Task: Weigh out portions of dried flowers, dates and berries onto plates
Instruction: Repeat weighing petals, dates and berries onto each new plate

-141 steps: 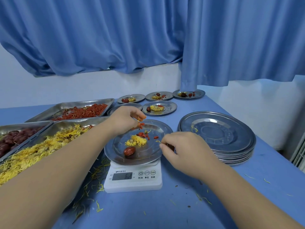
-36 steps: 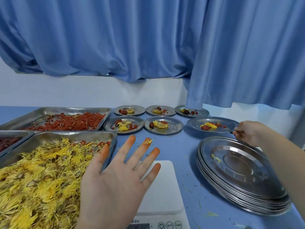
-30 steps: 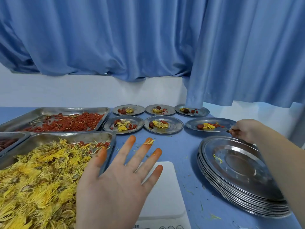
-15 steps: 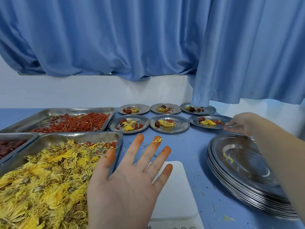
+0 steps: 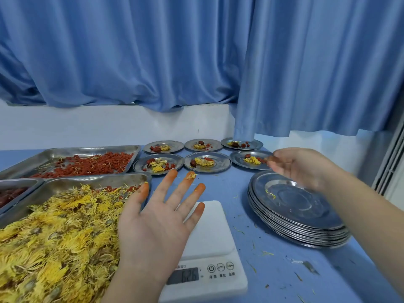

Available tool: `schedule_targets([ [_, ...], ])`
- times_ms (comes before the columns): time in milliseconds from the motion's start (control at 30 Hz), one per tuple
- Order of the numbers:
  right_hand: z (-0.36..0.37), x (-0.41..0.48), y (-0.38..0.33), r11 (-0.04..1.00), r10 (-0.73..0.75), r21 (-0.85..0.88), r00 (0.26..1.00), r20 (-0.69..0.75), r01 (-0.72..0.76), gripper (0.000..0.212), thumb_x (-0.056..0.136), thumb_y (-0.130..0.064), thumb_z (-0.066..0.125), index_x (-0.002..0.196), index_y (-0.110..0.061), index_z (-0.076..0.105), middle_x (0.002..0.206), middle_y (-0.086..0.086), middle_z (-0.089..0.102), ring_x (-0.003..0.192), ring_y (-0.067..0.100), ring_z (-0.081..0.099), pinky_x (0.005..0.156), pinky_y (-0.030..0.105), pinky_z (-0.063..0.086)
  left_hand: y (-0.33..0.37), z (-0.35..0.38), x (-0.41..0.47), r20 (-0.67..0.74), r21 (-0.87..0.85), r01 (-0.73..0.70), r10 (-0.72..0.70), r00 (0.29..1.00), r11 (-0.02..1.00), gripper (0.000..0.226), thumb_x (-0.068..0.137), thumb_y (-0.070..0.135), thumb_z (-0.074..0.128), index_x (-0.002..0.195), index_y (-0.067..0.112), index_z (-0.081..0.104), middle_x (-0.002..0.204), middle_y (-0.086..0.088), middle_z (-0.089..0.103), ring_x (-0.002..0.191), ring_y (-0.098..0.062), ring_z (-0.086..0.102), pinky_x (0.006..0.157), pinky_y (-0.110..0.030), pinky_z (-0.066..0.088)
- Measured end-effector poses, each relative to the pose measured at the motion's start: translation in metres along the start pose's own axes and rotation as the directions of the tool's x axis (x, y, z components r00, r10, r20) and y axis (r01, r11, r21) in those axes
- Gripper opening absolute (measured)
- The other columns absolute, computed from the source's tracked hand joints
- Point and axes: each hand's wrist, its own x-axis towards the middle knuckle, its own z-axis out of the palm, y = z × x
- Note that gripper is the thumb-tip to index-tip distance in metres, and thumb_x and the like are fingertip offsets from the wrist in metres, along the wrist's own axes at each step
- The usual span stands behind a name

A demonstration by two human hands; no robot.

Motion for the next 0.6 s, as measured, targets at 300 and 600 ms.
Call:
schedule_targets([
  [300, -0.023, -0.099, 0.035, 0.374, -0.405, -0.844, 0.887, 0.223, 0.383, 0.021, 0.089, -0.026, 0.062, 0.068, -0.025, 0.065, 0.063, -0.008, 0.065, 0.058, 0.005, 0.058, 0.061, 0.021, 0.047, 0.003, -0.004, -0.005, -0.091, 0.12, -0.075, 0.086, 0.992, 0.99, 0.045, 0.088, 0.047, 0.047, 0.101, 0.019, 0.078, 0.106, -0.004, 0.072, 0.09, -0.026, 0.071, 0.074, -0.038, 0.047],
  [600, -0.026, -0.11, 0.045, -0.054, -0.226, -0.916, 0.889, 0.398, 0.397, 0.015, 0.087, -0.042, 0.061, 0.093, -0.03, 0.068, 0.084, -0.013, 0.064, 0.081, 0.005, 0.056, 0.076, 0.027, 0.046, 0.002, -0.004, -0.008, -0.101, 0.212, -0.102, 0.126, 0.987, 0.972, 0.038, 0.081, 0.045, 0.054, 0.092, 0.019, 0.079, 0.091, -0.004, 0.069, 0.075, -0.021, 0.065, 0.073, -0.034, 0.043],
])
